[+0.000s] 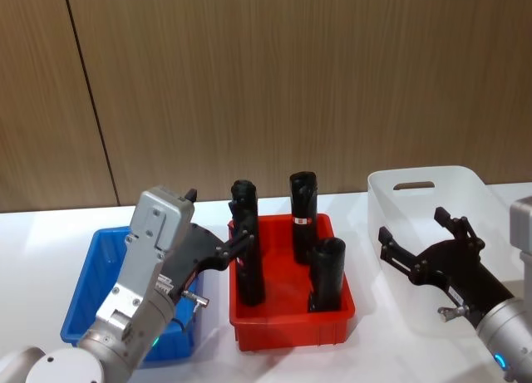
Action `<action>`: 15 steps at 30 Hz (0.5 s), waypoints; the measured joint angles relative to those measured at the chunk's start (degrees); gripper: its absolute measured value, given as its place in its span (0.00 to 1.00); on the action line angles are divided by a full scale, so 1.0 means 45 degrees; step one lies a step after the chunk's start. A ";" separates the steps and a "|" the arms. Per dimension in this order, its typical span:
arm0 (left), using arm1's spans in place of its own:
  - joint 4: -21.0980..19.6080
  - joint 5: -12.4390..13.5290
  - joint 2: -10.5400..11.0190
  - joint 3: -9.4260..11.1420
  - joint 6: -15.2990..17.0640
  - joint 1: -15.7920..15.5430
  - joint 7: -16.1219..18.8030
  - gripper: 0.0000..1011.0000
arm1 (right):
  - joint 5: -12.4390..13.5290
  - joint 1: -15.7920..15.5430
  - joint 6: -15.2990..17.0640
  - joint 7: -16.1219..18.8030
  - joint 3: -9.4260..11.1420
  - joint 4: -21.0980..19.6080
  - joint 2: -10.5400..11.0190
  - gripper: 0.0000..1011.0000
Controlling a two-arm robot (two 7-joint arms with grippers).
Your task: Pick the cotton swabs from the blue box and place them into the white box.
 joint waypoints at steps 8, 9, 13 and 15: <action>0.0314 -0.0202 0.0176 -0.0285 0.0430 -0.0212 -0.0621 0.99 | 0.0000 0.0000 0.0000 0.0000 0.0000 0.0000 0.0000 0.99; 0.0380 -0.0297 0.0228 -0.0360 0.0498 -0.0241 -0.0756 0.99 | 0.0000 0.0000 0.0000 0.0000 0.0000 0.0000 0.0000 0.99; 0.0531 -0.0527 0.0382 -0.0549 0.0629 -0.0279 -0.0974 0.99 | 0.0000 0.0000 0.0000 0.0000 0.0000 0.0000 0.0000 0.99; 0.0607 -0.0755 0.0522 -0.0710 0.0738 -0.0274 -0.1056 0.99 | 0.0000 0.0000 0.0000 0.0001 0.0000 0.0000 0.0000 0.99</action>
